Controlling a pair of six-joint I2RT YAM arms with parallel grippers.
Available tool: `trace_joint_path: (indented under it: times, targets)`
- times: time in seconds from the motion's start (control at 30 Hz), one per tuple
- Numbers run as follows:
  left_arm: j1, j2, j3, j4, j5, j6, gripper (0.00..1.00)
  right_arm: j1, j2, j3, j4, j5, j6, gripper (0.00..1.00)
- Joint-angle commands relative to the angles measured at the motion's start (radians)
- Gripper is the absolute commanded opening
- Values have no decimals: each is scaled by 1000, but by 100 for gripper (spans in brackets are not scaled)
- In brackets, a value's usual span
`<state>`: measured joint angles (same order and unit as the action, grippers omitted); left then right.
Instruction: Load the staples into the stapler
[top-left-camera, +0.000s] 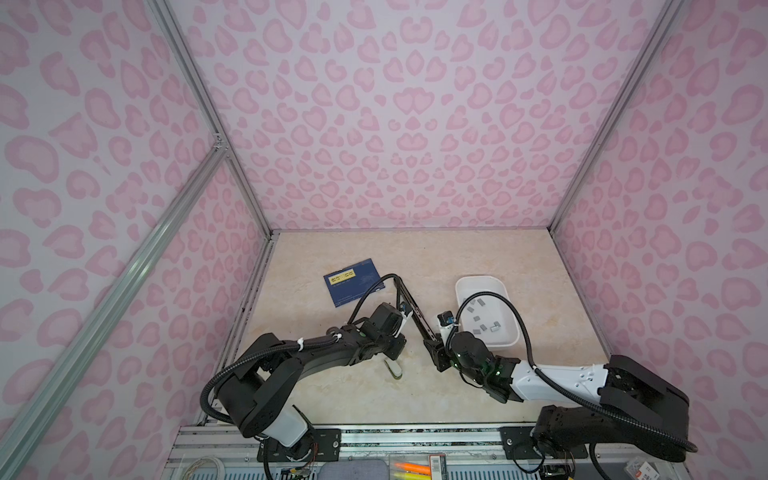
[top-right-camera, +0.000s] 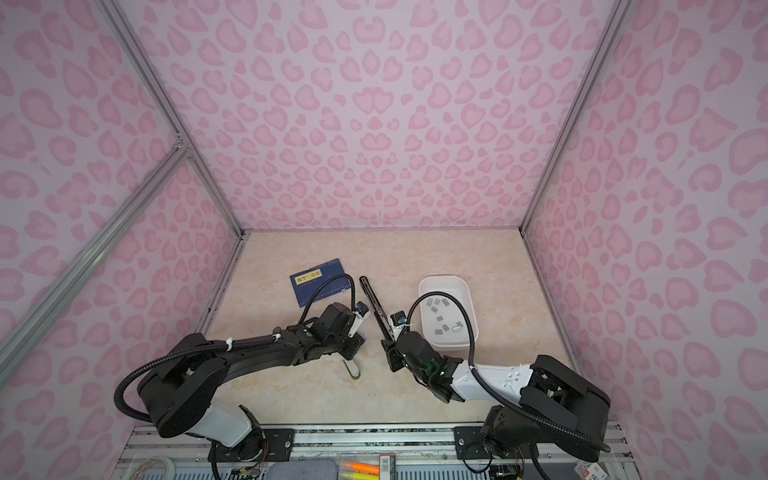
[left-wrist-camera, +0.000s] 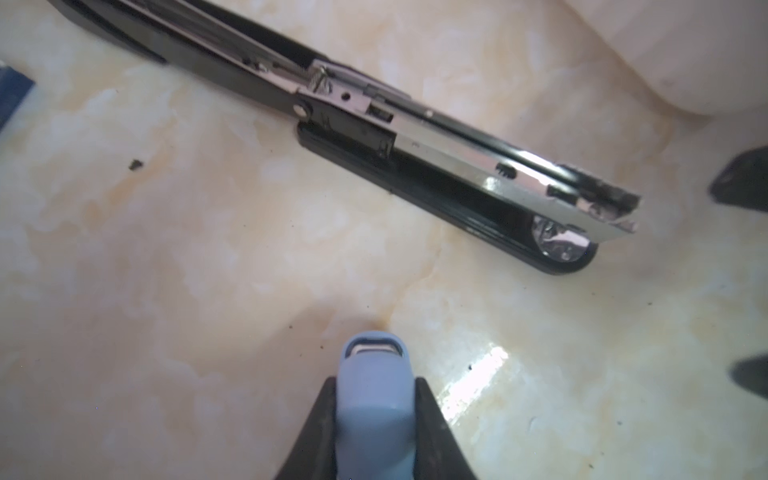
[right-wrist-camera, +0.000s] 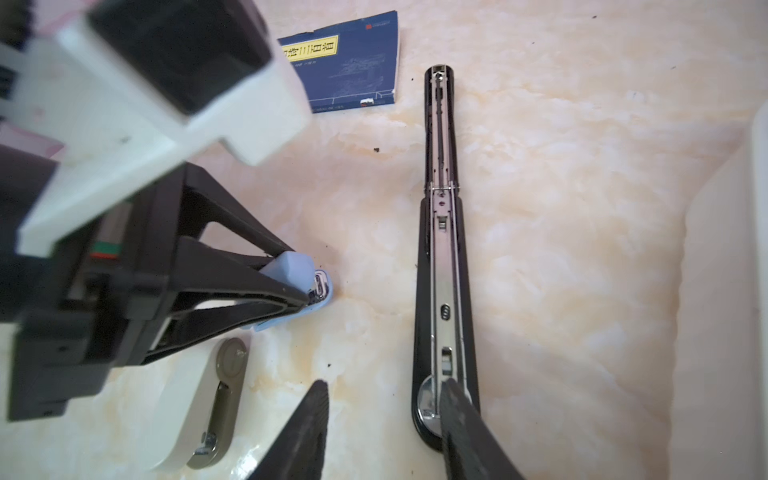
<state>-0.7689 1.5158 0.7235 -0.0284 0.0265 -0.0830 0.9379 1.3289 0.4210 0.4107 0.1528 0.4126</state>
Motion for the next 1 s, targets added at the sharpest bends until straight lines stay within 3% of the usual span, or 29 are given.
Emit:
trace_joint_path:
  times: [0.0,0.17,0.47,0.63,0.97]
  targets:
    - [1,-76,-7,43,40,17,12,-26,-8,19,-29,-50,62,34]
    - [0,-156,-2,51,103,47,7,-52,-39,13,5,-153,83,29]
    - [-54,-199,-33,140,155,134,3,-77,-136,7,-3,-229,103,31]
    - [-81,-249,-60,186,208,181,3,-93,-117,13,16,-262,118,30]
    - [-92,-270,-58,203,187,204,3,-96,-67,26,46,-305,136,28]
